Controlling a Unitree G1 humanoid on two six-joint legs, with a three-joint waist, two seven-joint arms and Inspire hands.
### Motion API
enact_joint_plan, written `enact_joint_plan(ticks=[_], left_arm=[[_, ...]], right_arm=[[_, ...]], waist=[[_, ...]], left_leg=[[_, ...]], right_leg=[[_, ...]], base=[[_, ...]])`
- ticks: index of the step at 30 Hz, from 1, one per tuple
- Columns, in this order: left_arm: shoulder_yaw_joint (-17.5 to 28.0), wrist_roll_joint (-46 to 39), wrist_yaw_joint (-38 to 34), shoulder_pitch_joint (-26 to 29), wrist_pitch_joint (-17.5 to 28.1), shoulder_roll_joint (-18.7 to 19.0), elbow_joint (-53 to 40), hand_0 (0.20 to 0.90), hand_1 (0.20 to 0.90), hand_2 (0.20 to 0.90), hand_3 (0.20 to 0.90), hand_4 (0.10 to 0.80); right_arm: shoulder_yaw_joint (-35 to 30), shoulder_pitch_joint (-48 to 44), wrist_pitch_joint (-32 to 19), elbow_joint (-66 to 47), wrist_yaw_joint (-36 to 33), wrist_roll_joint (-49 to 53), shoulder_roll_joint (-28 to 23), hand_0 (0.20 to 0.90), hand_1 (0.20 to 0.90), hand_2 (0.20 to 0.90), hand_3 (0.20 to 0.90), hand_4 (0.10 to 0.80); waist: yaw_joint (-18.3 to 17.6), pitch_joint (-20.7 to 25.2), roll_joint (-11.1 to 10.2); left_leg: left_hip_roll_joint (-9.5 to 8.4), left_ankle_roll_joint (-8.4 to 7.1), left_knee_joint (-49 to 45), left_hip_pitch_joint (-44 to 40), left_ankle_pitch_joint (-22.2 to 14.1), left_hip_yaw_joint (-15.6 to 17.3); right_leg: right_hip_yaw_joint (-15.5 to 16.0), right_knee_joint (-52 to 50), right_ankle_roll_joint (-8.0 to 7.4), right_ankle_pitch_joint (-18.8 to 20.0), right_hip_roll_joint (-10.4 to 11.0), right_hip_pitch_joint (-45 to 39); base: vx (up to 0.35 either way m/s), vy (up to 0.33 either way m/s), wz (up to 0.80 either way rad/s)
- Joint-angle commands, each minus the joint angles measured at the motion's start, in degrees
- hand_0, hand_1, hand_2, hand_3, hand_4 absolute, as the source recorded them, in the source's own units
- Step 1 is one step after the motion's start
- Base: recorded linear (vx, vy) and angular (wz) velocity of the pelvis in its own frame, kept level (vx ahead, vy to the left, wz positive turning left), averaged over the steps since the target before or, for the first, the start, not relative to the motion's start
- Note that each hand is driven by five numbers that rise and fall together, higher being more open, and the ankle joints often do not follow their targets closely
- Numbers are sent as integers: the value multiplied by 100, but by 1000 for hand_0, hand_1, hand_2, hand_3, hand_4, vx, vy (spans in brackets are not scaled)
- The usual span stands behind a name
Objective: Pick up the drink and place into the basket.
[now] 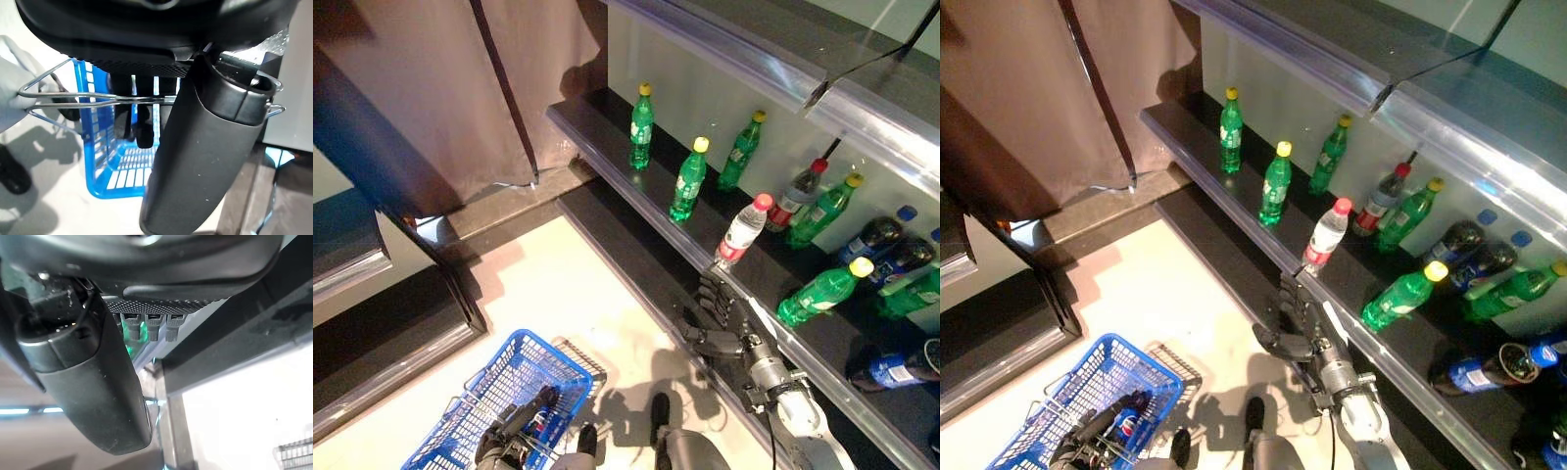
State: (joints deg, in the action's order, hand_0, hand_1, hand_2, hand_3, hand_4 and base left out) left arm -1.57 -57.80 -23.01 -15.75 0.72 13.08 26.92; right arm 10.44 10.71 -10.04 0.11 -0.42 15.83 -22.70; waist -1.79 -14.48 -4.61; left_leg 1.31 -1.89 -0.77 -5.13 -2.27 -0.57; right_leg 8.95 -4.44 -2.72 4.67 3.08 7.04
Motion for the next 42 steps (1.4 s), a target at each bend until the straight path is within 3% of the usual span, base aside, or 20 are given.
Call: enact_joint_plan(ticks=[1, 3, 4, 5, 6, 7, 10, 12, 14, 17, 19, 23, 27, 29, 30, 33, 34, 35, 38, 42], left_arm=[[-45, 422, 613, 329, 448, 60, -1272, 300, 300, 300, 200, 100], [-124, 502, 572, 372, 424, 24, -1349, 300, 300, 300, 200, 100], [-224, 539, 575, 359, 471, -29, -1389, 300, 300, 300, 200, 100], [-293, 542, 565, 340, 521, -79, -1394, 300, 300, 300, 200, 100], [-307, 521, 555, 326, 536, -80, -1387, 300, 300, 300, 200, 100], [-346, 458, 503, 290, 580, -127, -1357, 300, 300, 300, 200, 100], [-303, 313, 535, 139, 682, -142, -1367, 300, 300, 300, 200, 100], [-212, 123, 567, 10, 696, -76, -1412, 300, 300, 300, 200, 100], [-189, 37, 669, -69, 769, -96, -1323, 300, 300, 300, 200, 100], [-253, -74, 847, -139, 1030, -180, -1152, 300, 300, 300, 200, 100], [-308, -209, 939, -62, 1176, -242, -986, 300, 300, 300, 200, 100], [-435, -191, 778, 265, 1159, -240, -918, 300, 300, 300, 200, 100], [-418, 126, 792, 413, 826, 3, -990, 300, 300, 300, 200, 100], [-321, 210, 810, 426, 747, 95, -1079, 300, 300, 300, 200, 100], [-294, 243, 789, 422, 748, 100, -1131, 300, 300, 300, 200, 100], [-336, 206, 666, 499, 802, 345, -1351, 300, 300, 300, 200, 100], [-345, 207, 635, 576, 805, 405, -1361, 300, 300, 300, 200, 100], [-359, 233, 574, 674, 788, 432, -1391, 300, 300, 300, 200, 100], [-395, 311, 556, 823, 722, 464, -1363, 300, 300, 300, 200, 100], [-428, 409, 480, 913, 590, 524, -1359, 300, 300, 300, 200, 100]], right_arm=[[-48, -343, -592, -596, -182, 82, -81, 900, 900, 900, 900, 800], [-31, -374, -508, -678, -223, 95, -137, 900, 900, 900, 900, 800], [-19, -378, -527, -672, -241, 11, -175, 900, 900, 900, 900, 800], [-36, -350, -571, -647, -206, -5, -223, 900, 900, 900, 900, 800], [-42, -329, -596, -634, -187, 0, -248, 900, 900, 900, 900, 800], [-36, -318, -619, -594, -142, 4, -292, 900, 900, 900, 900, 800], [-19, -339, -528, -645, 57, 44, -380, 900, 900, 900, 900, 800], [-93, -229, -583, -682, 254, 118, -472, 900, 900, 900, 900, 800], [-151, -157, -595, -721, 360, 176, -582, 900, 900, 900, 900, 800], [-248, -120, -600, -747, 533, 280, -718, 900, 900, 900, 900, 800], [-220, -170, -634, -690, 557, 242, -774, 900, 900, 900, 900, 800], [-173, -247, -706, -625, 369, 176, -770, 900, 900, 900, 900, 800], [-301, 81, -799, -826, 146, 248, -566, 900, 900, 900, 900, 800], [-255, 61, -741, -859, 133, 129, -409, 900, 900, 900, 900, 800], [-235, 24, -720, -863, 150, 117, -379, 900, 900, 900, 900, 800], [-39, -240, -630, -892, 54, 147, -285, 900, 900, 900, 900, 800], [13, -304, -611, -892, -17, 143, -264, 900, 900, 900, 900, 800], [82, -377, -615, -883, -176, 92, -243, 900, 900, 900, 900, 800], [151, -438, -756, -789, -483, 97, -152, 900, 900, 900, 900, 800], [191, -581, -800, -712, -603, 52, -40, 900, 900, 900, 900, 800]], waist=[[-278, 719, -10], [-288, 785, 23], [-253, 787, -47], [-167, 724, -83], [-136, 708, -161], [-56, 637, -155], [46, 566, -52], [114, 589, 105], [165, 574, 173], [90, 560, 227], [-4, 534, 324], [-179, 433, 423], [-245, 306, 246], [-143, 235, 193], [-108, 215, 194], [135, 217, 137], [203, 189, 86], [279, 137, 36], [328, 50, -1], [419, -44, -71]], left_leg=[[-542, 293, -1206, -337, -254, 331], [-354, -77, -2232, -183, 513, 419], [-391, -237, -3141, 161, 882, 468], [-366, -305, -4020, 727, 1003, 454], [-372, -299, -4254, 1077, 1062, 450], [-135, -286, -4300, 1480, 1054, 453], [346, -195, -2913, 1418, 1142, 385], [842, -273, -1200, 1311, 1556, 28], [1249, -427, -288, 1155, 1920, -301], [1710, -510, 236, 967, 1999, -405], [1891, -570, 195, 894, 1948, -404], [1839, -702, 34, 786, 1333, -188], [1288, -599, -420, 835, 763, 60], [1075, -464, -403, 725, 574, 214], [1052, -434, -378, 687, 553, 263], [917, -291, -381, 804, 479, 595], [870, -280, -445, 880, 449, 656], [829, -265, -514, 963, 418, 673], [866, -251, -558, 1077, 433, 568], [1049, -342, -705, 1210, 480, 570]], right_leg=[[35, 205, -235, 715, 122, 358], [218, 200, 30, 504, 53, 86], [268, 253, 160, 419, 102, -126], [275, 287, 241, 341, 140, -338], [262, 295, 258, 305, 219, -420], [181, 278, 286, 190, 197, -609], [-206, 233, 248, -41, 77, -828], [-547, 230, 151, -223, -79, -948], [-771, 193, 94, -387, -92, -1083], [-974, 1, 22, -599, 64, -1047], [-1023, -225, -29, -729, 207, -871], [-1071, -644, -334, -666, 646, -325], [-1153, -288, -881, -10, 1455, -354], [-937, -124, -1028, 479, 1834, -238], [-863, -179, -1033, 477, 1835, -193], [-243, -215, -973, 224, 1663, -201], [-118, -136, -976, 336, 1714, -221], [-57, -67, -984, 537, 1821, -210], [-137, -26, -954, 533, 1743, -199], [9, 124, -988, 507, 1666, -381]], base=[[228, -51, 14], [230, -86, 9], [287, -115, 6], [231, -86, 9], [214, -19, 4], [235, 69, -20], [284, 241, -88], [284, 413, -109], [276, 419, -73], [194, 462, -53], [79, 521, -67], [19, 482, -44], [99, 298, 20], [51, 199, 2], [0, 180, -20], [-88, 106, -37], [-176, -78, -47], [-139, -116, -34], [-88, -168, -3], [-38, -193, 7]])
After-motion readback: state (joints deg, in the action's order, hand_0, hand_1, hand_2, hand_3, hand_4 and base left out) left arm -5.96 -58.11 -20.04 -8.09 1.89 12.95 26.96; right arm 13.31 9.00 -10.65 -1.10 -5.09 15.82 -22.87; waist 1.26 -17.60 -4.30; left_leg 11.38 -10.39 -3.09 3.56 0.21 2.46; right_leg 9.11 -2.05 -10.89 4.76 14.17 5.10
